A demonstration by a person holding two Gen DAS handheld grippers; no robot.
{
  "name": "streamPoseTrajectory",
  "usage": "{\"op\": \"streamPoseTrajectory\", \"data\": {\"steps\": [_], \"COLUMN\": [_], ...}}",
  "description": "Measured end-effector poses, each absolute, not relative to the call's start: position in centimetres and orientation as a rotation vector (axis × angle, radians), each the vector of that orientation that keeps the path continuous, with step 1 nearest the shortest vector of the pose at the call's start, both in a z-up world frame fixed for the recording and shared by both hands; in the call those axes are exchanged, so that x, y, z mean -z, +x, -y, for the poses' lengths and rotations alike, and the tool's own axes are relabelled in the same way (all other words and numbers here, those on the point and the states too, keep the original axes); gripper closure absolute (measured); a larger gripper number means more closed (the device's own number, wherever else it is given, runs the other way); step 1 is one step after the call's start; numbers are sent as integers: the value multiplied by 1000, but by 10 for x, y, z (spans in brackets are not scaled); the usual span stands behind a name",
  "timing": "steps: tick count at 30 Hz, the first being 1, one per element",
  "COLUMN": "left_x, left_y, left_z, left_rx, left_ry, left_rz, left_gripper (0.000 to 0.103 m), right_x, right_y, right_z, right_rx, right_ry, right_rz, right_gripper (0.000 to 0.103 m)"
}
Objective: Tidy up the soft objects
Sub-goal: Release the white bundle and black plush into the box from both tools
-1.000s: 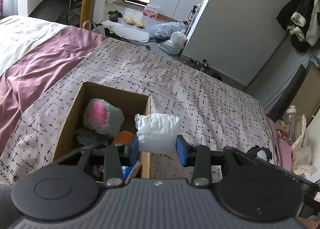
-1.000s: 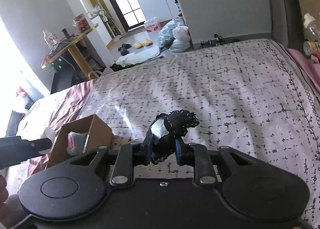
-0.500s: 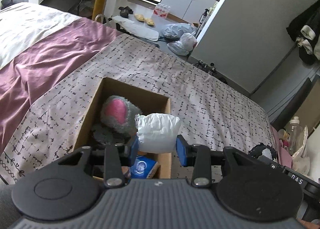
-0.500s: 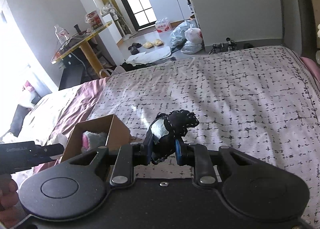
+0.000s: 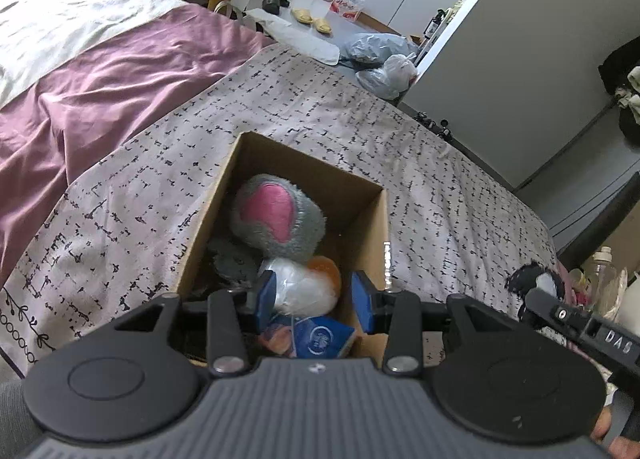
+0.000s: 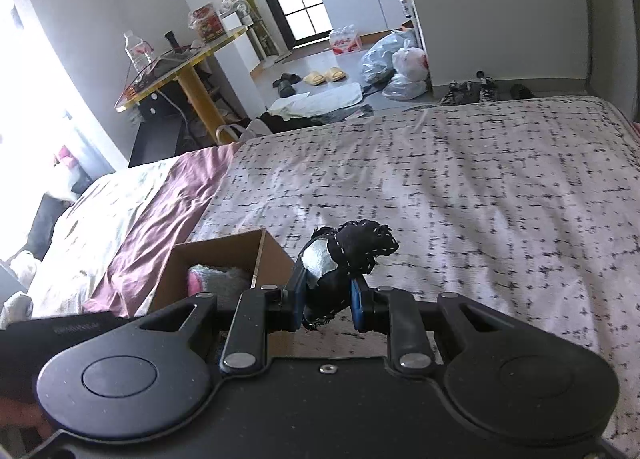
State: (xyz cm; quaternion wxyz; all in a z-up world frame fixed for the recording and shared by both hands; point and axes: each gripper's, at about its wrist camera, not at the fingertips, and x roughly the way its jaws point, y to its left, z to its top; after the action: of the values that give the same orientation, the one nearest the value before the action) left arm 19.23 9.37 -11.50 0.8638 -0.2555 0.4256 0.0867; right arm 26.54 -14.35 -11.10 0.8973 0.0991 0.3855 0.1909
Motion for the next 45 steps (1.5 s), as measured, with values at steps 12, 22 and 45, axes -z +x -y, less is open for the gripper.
{"op": "streamPoseTrajectory", "data": {"steps": [12,22,45], "left_x": [117,111,92], "left_y": [200,198,196], "left_z": [-114,-137,-127], "left_rx": [-170,-187,-196], "left_ry": [-541,-550,-526], "left_rz": [-908,-902,-938], "left_gripper": [51,45,22], "right_x": [109,115,107], "right_y": [280,289,278], "right_z": [91,47,74], "right_rx": [-452,-509,-468], "right_ry": [170,146,185], "right_rz": [-821,-847,-863], "right_gripper": [80,80,50]}}
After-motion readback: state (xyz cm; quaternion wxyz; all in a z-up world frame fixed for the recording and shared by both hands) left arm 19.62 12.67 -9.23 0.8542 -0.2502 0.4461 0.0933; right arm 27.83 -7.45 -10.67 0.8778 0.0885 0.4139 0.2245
